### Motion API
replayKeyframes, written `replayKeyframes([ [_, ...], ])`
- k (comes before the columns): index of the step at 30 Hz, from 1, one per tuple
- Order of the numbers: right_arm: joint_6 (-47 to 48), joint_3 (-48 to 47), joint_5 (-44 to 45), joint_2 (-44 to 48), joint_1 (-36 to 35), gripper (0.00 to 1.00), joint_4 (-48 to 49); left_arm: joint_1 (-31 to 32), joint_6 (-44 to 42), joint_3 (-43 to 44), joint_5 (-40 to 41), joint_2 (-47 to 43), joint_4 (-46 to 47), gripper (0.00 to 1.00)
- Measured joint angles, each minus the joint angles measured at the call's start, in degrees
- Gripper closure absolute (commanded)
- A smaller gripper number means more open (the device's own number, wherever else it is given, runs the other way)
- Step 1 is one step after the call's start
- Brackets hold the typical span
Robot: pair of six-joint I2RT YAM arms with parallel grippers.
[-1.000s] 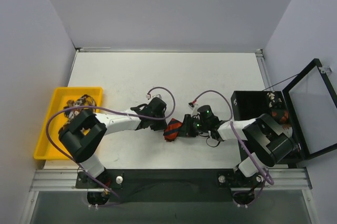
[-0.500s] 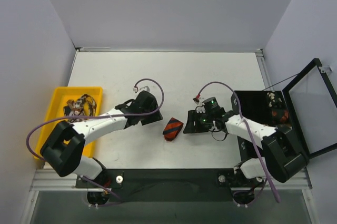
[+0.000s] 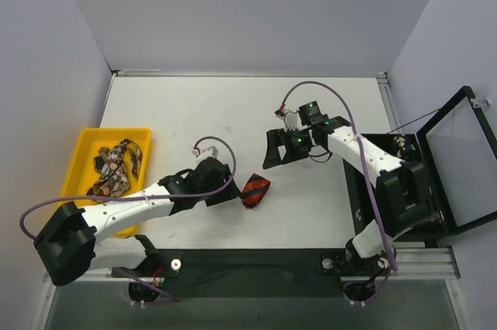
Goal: Roll the ties
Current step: Roll the tie, then place the rolled tie into the container
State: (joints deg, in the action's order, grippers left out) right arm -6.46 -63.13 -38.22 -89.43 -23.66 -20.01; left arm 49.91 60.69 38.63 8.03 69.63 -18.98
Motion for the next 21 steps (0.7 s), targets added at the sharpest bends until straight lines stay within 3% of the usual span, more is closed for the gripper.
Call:
replayKeyframes([
  [8,3.5,-4.7,-6.6,-12.9,0.0,0.06,-3.5,2.7,3.0,-0.8,0.0,4.4,5.7,0.42],
  [21,6.2,-8.1,-12.0,-20.1,-1.6,0.08,-4.0,3.8,5.8,-0.9,0.0,11.4,11.2,0.56],
])
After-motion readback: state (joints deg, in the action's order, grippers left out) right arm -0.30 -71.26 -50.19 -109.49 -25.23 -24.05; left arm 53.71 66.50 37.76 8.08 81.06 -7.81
